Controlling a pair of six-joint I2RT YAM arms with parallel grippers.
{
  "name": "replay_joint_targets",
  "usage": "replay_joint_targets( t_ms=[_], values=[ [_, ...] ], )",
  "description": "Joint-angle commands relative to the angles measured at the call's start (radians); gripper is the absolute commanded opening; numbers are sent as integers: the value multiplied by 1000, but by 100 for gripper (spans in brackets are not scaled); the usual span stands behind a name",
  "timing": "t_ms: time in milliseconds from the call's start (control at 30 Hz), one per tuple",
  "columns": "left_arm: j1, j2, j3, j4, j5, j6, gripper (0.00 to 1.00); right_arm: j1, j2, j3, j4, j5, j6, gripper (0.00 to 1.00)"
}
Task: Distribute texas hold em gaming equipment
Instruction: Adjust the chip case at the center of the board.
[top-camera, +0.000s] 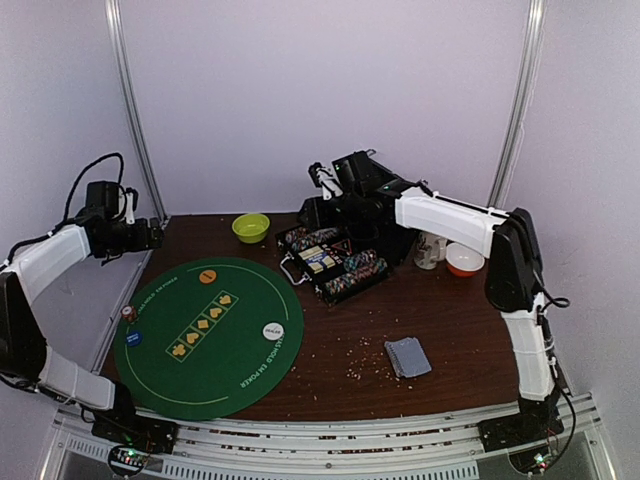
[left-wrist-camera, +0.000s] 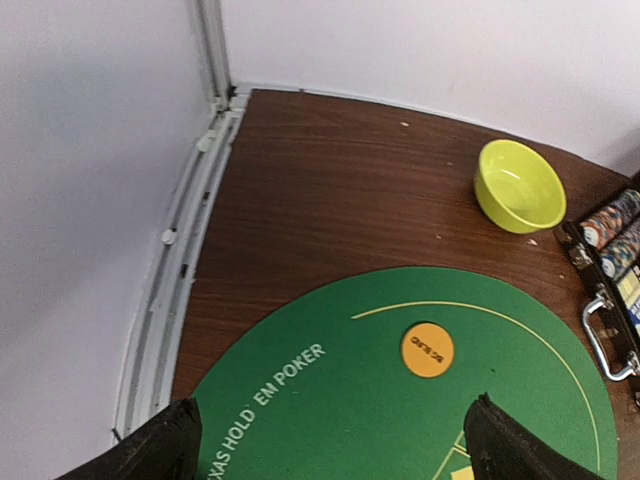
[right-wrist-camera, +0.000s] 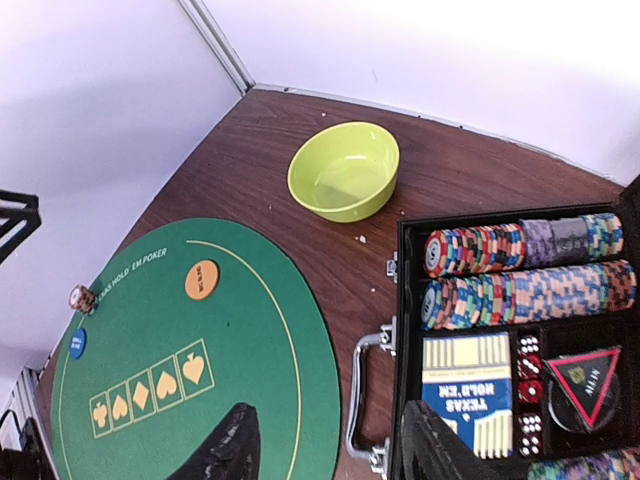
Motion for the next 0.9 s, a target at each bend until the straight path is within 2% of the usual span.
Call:
replay_joint_targets(
  t_ms=[0,133,300,467,633,867],
  values=[
    [-53,25,-22,75,99,15,95,3,169,177,52,54,93,50],
    [-82,46,-46,116,148,6,95,2,289,279,93,96,115,50],
    [-93,63,-52,129,152,14,95,0,371,297,136,174,137,52],
    [-96,81,-68,147,177,10,95,-5,434,333,152,190,162,58],
    [-96,101,-60,150,185,9,95,-13,478,352,181,199,189,53],
    [-96,118,-49,149,180,15,95,-23,520,372,203,203,203,54]
  ],
)
